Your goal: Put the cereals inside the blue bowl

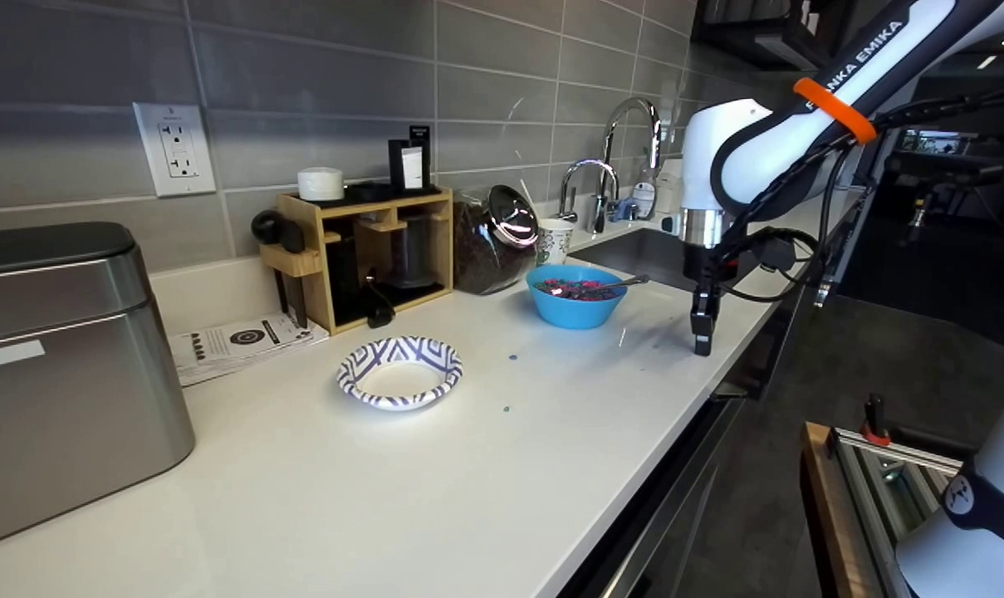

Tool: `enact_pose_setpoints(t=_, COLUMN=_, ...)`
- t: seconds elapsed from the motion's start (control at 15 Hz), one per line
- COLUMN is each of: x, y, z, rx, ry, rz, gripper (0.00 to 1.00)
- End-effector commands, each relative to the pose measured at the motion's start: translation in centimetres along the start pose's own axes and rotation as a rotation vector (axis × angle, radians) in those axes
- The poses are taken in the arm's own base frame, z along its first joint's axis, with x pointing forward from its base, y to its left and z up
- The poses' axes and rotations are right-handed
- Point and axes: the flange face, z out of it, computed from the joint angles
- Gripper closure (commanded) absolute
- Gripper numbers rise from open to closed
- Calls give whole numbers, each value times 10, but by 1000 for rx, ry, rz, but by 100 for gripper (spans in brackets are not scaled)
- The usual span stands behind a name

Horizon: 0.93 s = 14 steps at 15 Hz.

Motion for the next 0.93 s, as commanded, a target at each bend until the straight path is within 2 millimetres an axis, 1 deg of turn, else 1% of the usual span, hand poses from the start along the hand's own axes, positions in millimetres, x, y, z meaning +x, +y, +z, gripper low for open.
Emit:
enact_pose_setpoints(t=0.0, x=1, y=-2, z=-5, rx=-4, ry=38, rz=-9, gripper=100)
enact_pose_setpoints(t=0.07, x=1, y=-5, z=-13, rx=-2, ry=49, rz=-5, gripper=100)
enact_pose_setpoints(t=0.27, x=-1, y=-10, z=-26, rx=-9, ry=75, rz=1, gripper=100)
enact_pose_setpoints(t=0.47, x=3, y=-15, z=-37, rx=5, ry=119, rz=17, gripper=100)
enact_pose_setpoints(t=0.67, x=8, y=-23, z=-41, rx=39, ry=154, rz=63, gripper=100)
enact_pose_setpoints(t=0.87, x=18, y=-31, z=-41, rx=92, ry=187, rz=184, gripper=100)
